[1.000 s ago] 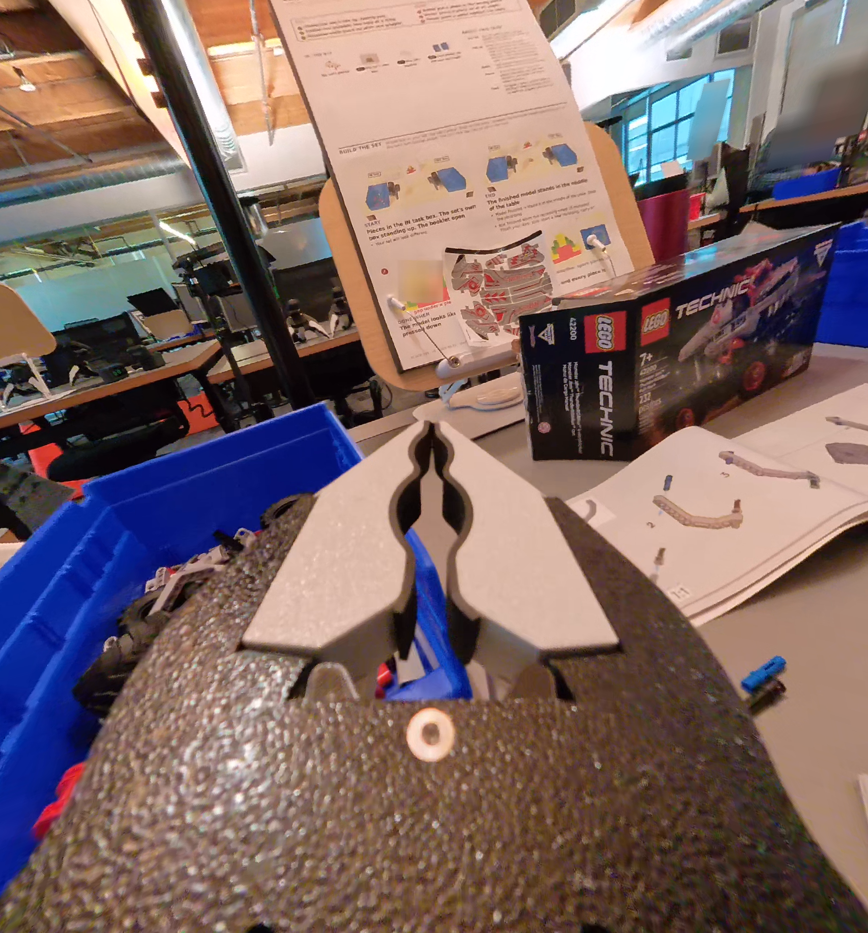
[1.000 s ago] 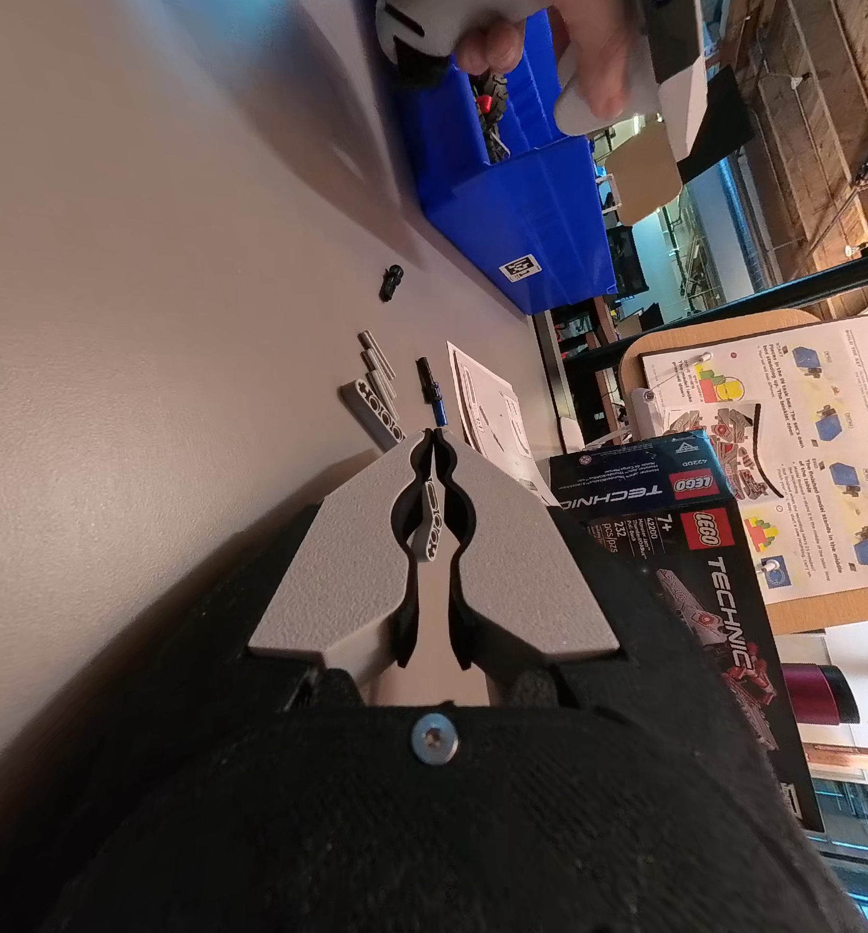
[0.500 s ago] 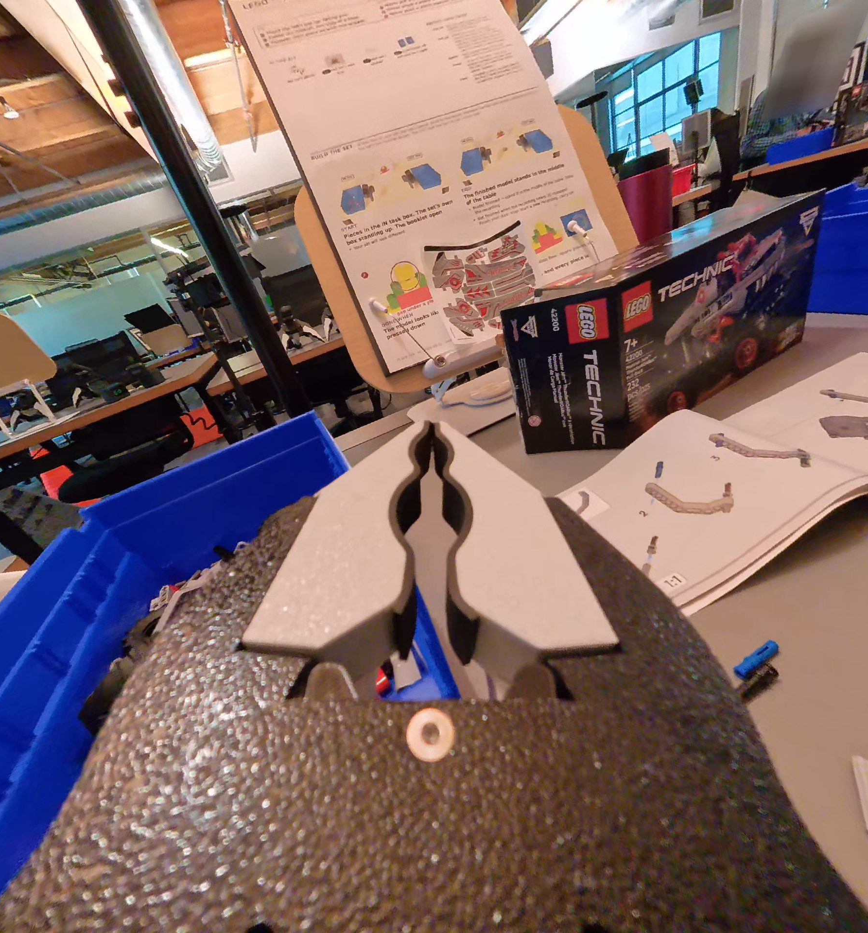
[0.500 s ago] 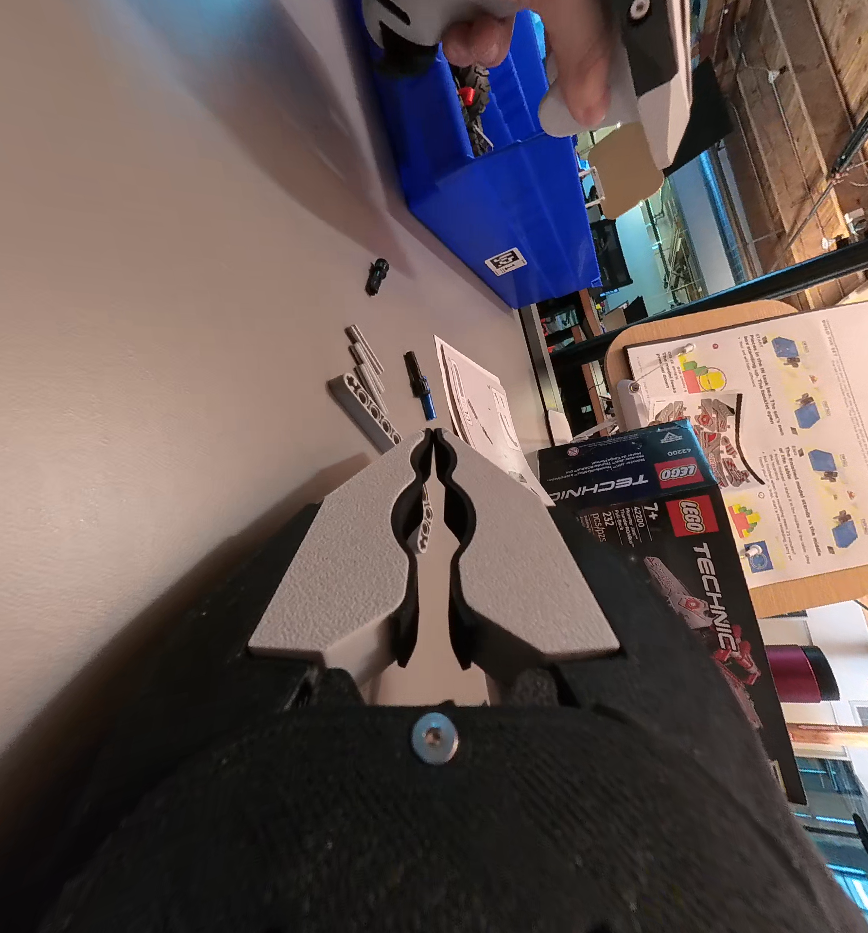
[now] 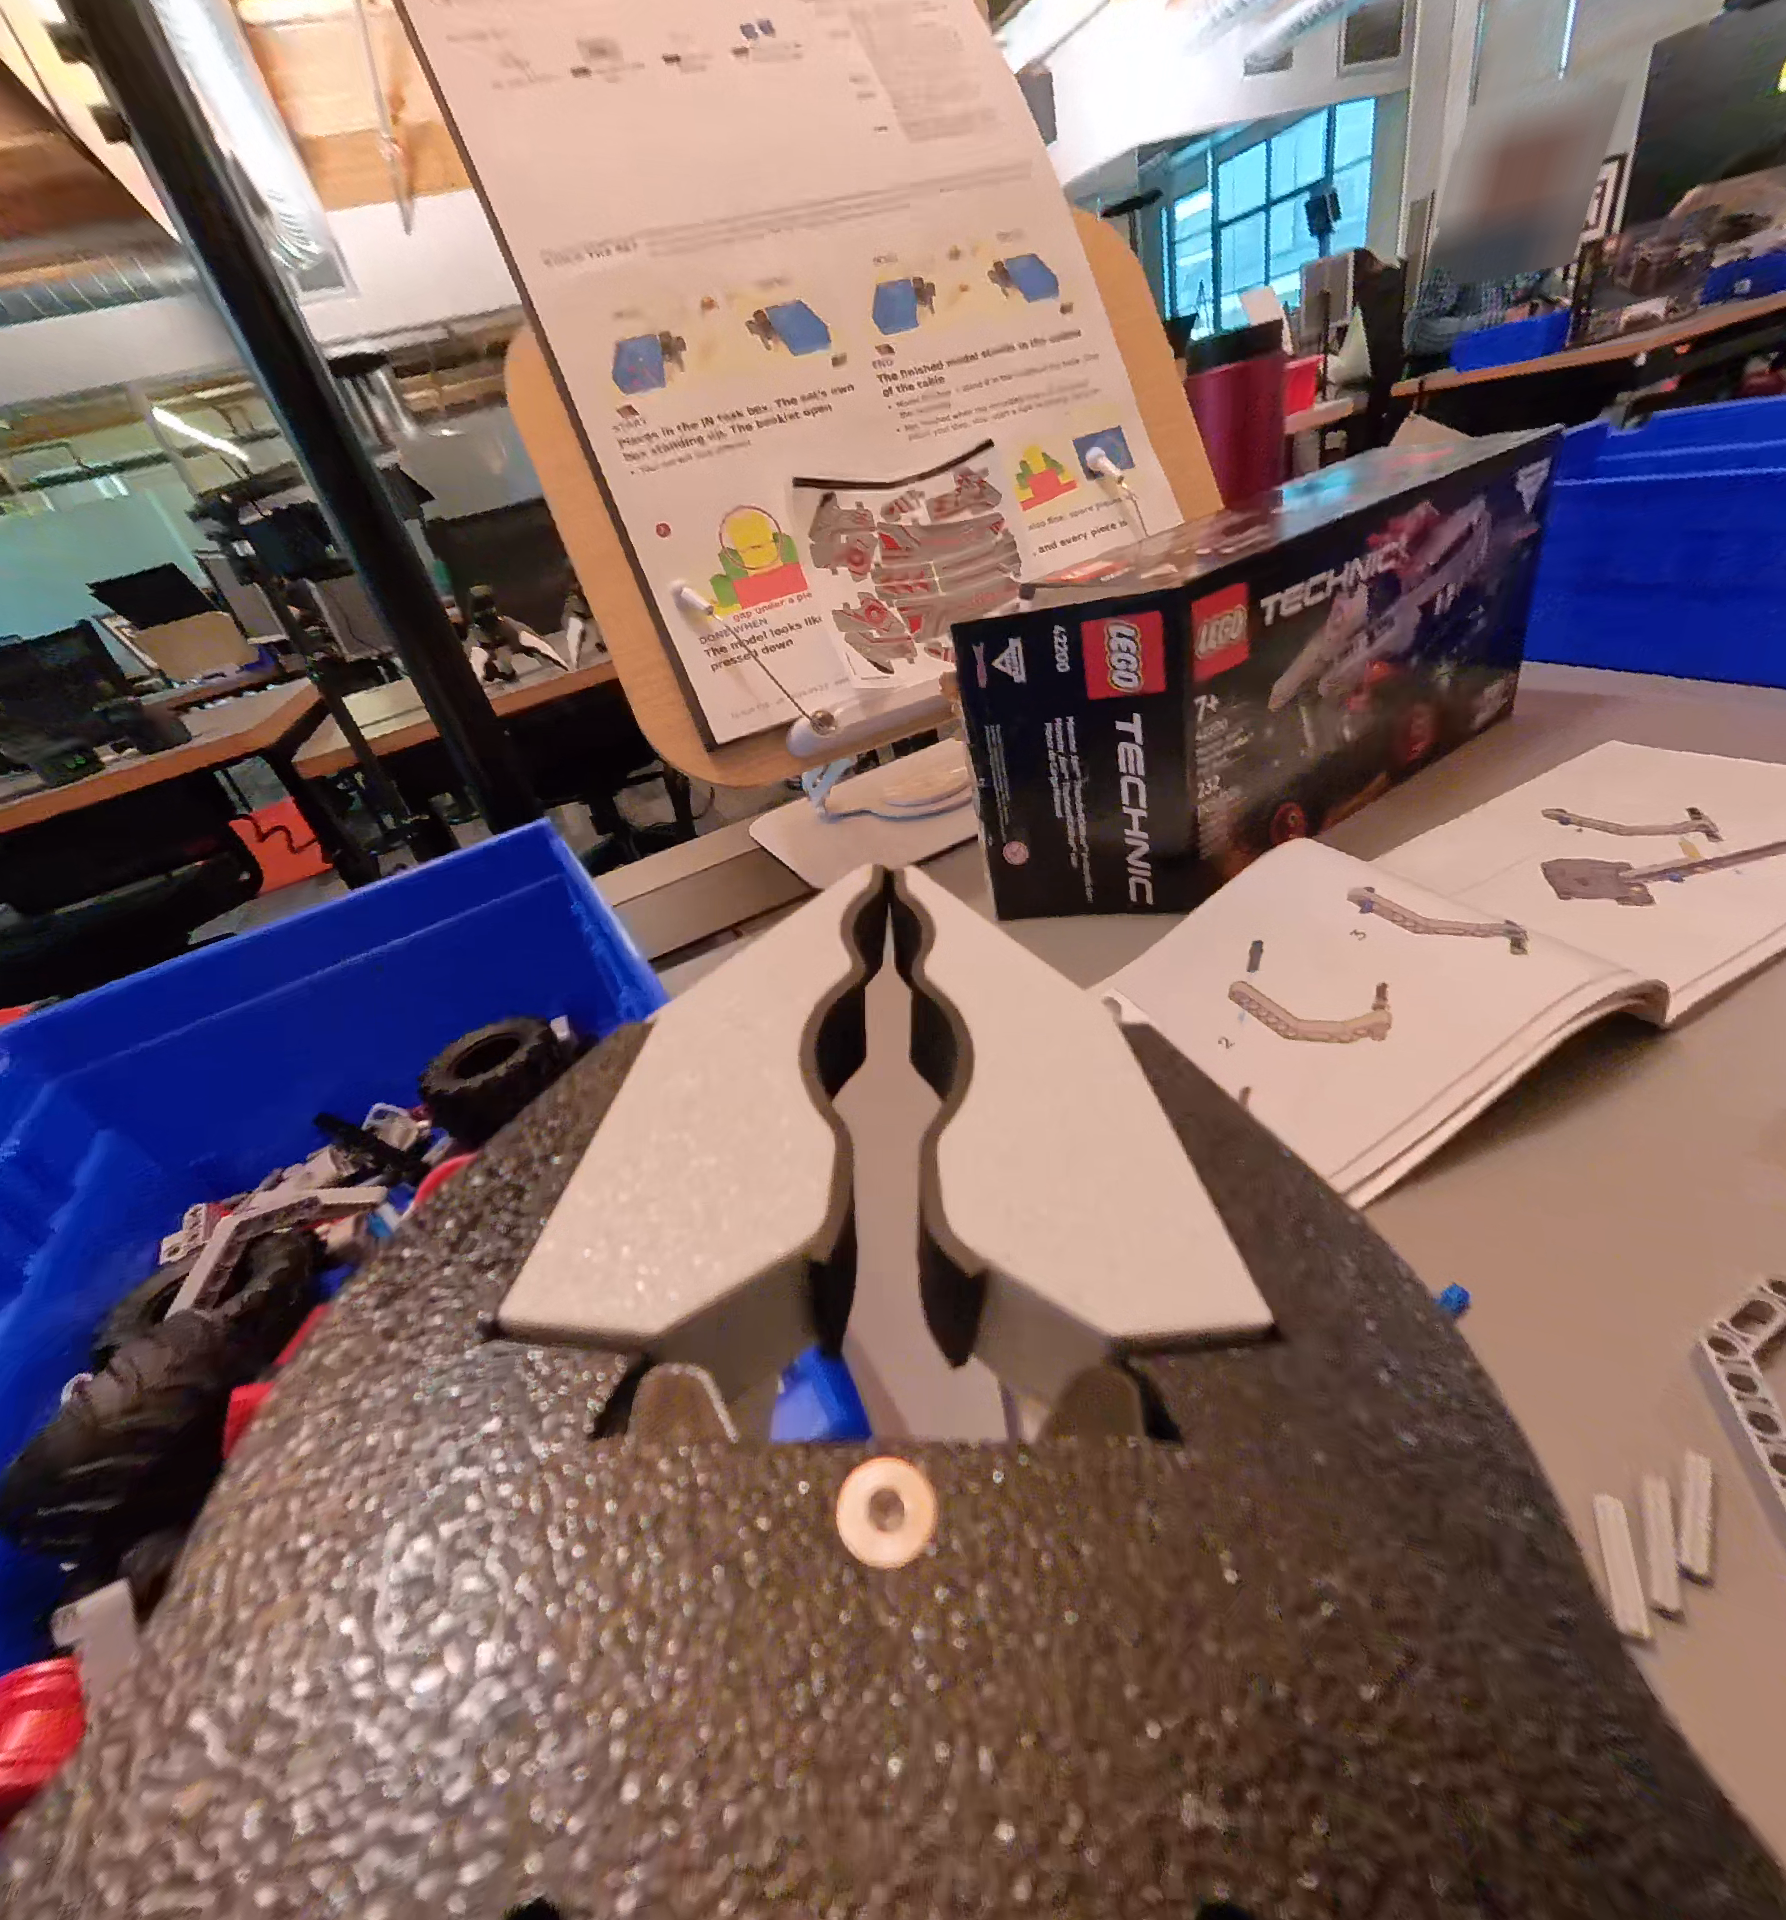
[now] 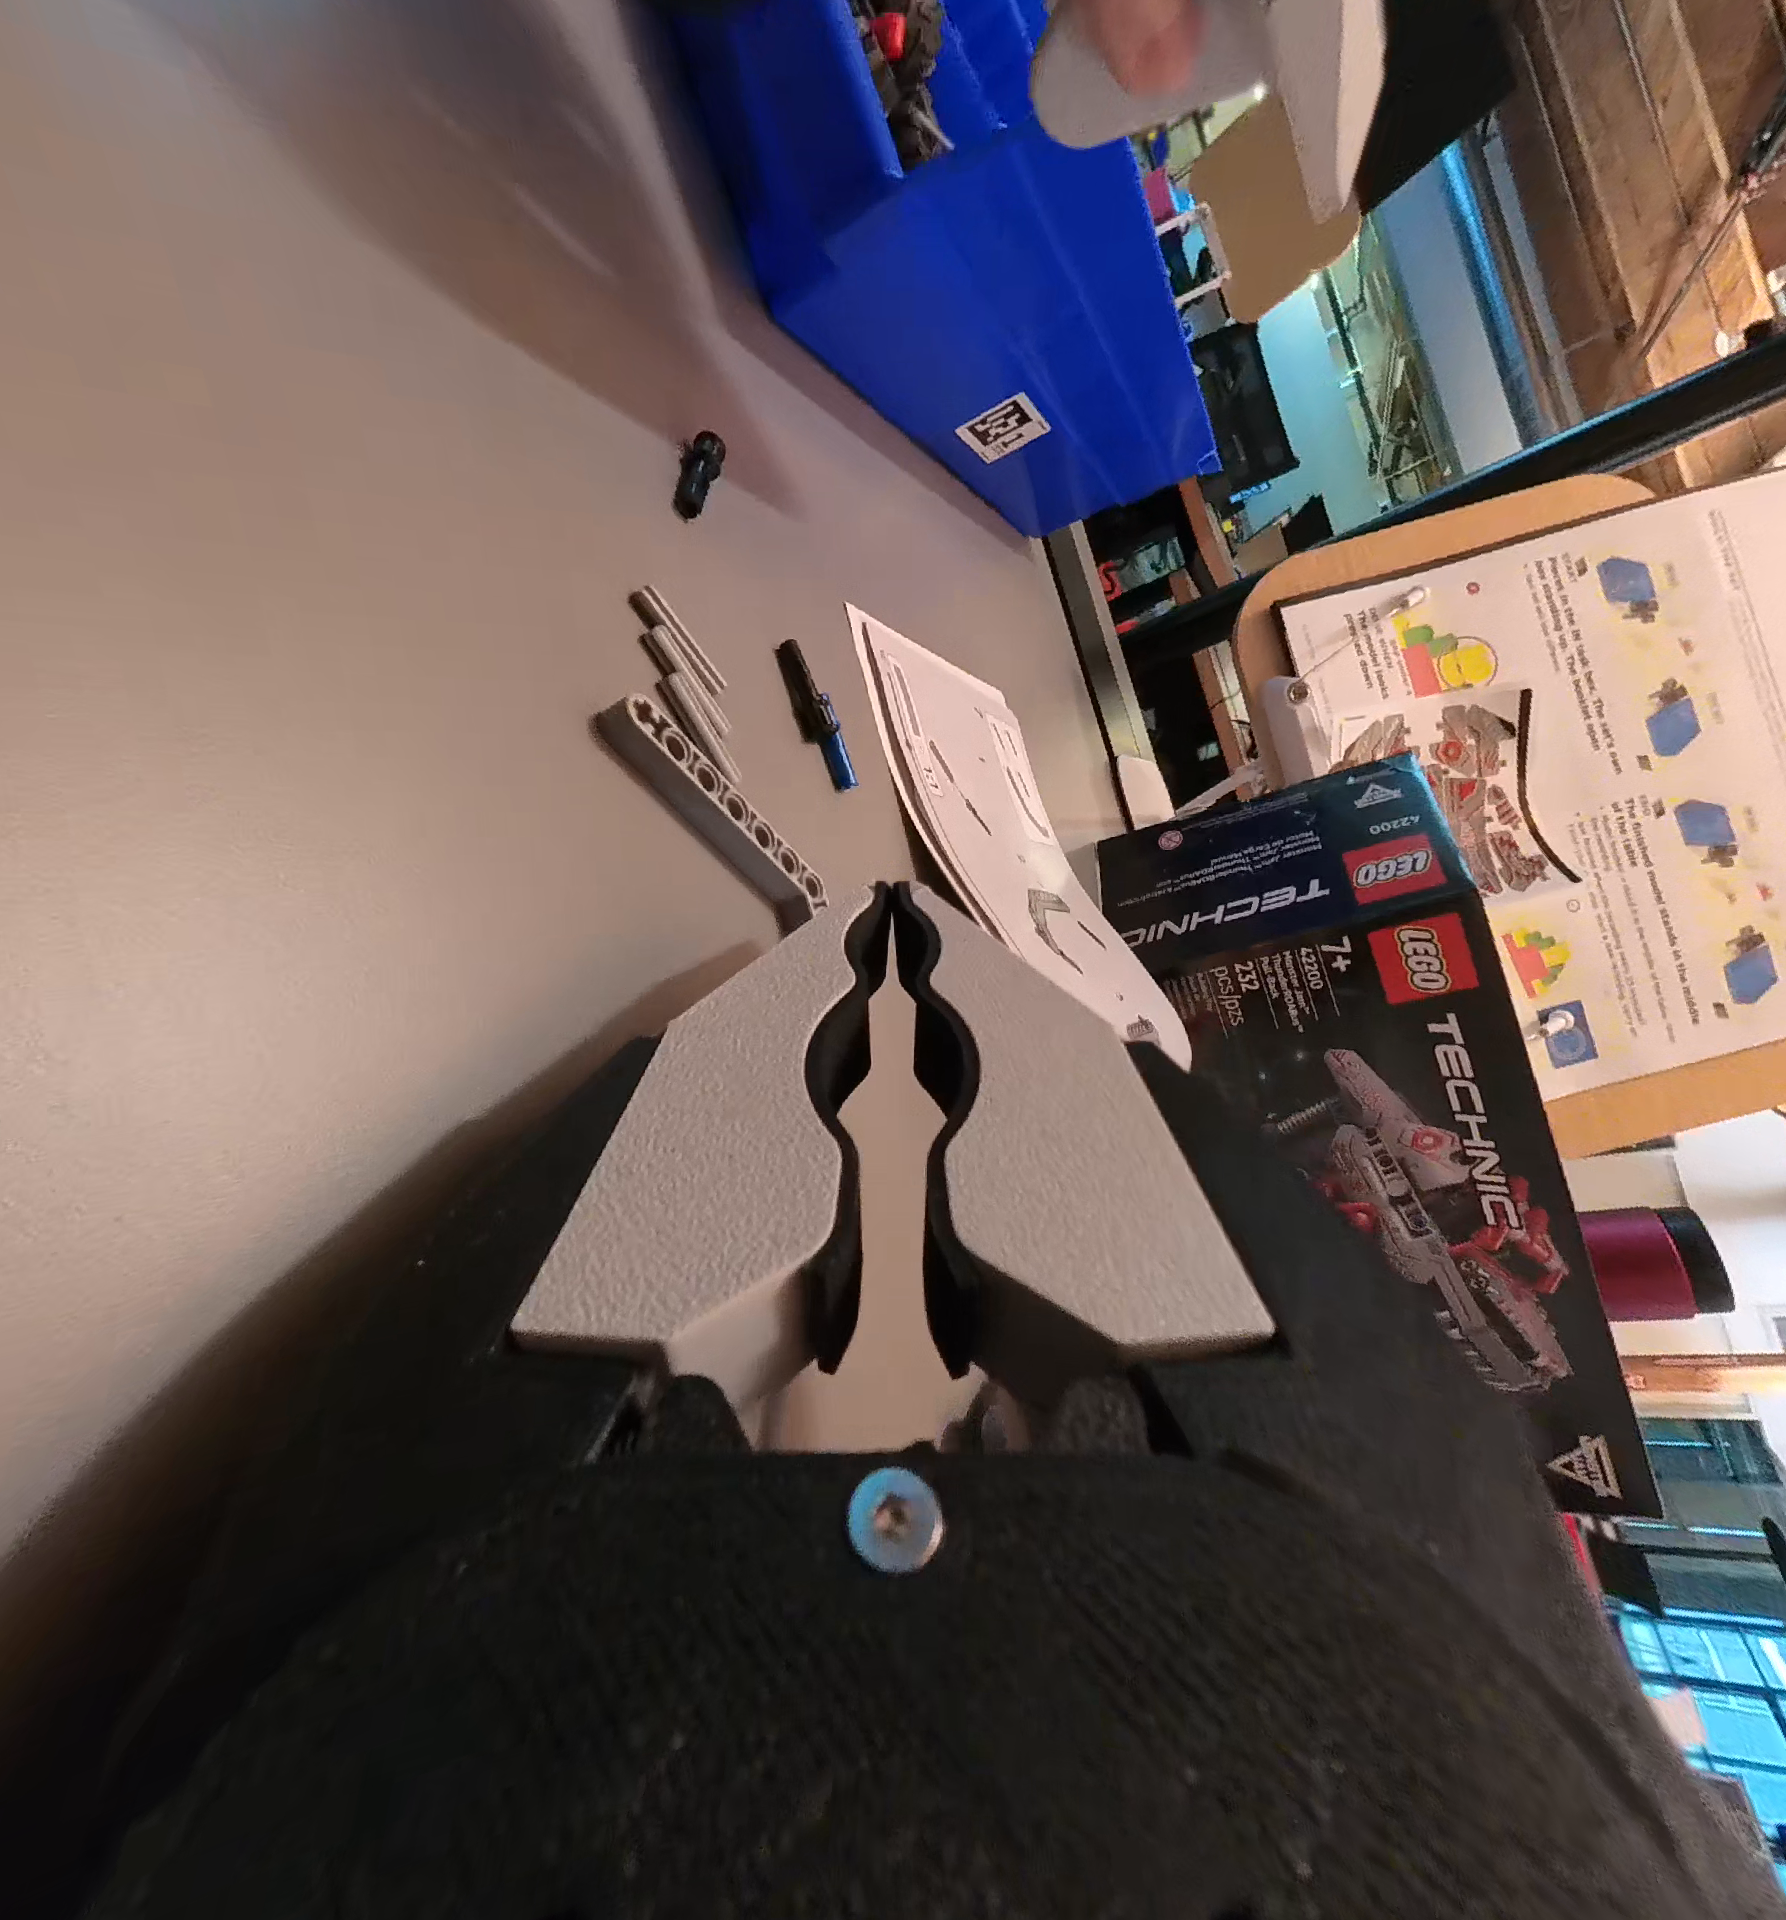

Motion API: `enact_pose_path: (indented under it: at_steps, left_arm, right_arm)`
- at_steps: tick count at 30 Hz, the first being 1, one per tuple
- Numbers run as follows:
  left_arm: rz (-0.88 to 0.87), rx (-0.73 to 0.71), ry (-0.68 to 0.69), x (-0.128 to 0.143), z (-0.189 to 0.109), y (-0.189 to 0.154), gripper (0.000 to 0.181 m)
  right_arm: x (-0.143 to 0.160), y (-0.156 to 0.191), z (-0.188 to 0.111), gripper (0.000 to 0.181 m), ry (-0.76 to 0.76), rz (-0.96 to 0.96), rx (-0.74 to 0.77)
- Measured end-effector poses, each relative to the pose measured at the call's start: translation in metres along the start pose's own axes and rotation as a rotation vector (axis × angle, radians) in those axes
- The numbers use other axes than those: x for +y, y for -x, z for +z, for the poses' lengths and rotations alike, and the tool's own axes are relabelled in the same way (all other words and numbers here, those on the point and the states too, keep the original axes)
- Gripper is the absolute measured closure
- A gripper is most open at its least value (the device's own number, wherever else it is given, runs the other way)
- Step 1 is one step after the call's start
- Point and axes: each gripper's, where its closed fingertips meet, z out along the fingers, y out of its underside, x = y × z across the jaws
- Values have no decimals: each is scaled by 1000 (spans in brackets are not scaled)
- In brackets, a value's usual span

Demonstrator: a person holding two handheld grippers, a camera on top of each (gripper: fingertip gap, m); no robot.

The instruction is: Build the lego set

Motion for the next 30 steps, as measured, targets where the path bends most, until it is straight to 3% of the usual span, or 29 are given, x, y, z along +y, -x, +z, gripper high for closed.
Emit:
enact_pose_path:
  at_steps: [13,30]
  left_arm:
    - [41,152,42,5,4,-32,181]
    - [-67,149,14,5,3,-25,181]
  right_arm:
    - [6,-3,-7,181,21,12,-7]
    - [10,4,-10,181,61,-11,-40]
